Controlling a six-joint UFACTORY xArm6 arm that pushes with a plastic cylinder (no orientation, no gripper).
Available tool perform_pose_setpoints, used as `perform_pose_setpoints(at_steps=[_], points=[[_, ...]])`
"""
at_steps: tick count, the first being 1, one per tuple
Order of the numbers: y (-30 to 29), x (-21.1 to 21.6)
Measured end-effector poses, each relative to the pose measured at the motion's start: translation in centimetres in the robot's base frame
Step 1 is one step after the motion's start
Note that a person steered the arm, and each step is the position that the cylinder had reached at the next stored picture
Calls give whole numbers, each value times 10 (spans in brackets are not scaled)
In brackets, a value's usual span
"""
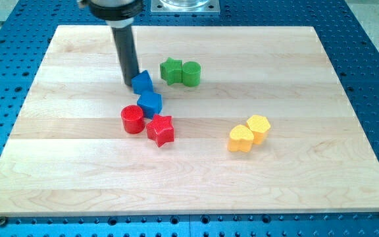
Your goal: Move your arm to the bottom center
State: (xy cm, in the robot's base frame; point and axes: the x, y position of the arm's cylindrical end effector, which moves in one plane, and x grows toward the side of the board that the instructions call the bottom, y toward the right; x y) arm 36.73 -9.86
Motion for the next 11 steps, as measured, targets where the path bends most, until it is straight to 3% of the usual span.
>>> perform_pose_setpoints(at_steps=[2, 4, 5, 6, 7, 8, 9, 10, 11], points=[[-4, 0], [-115, -2], [-140, 58], [-140, 160], [-115, 244], [-50, 250], [69, 237], [113, 231], [120, 225]])
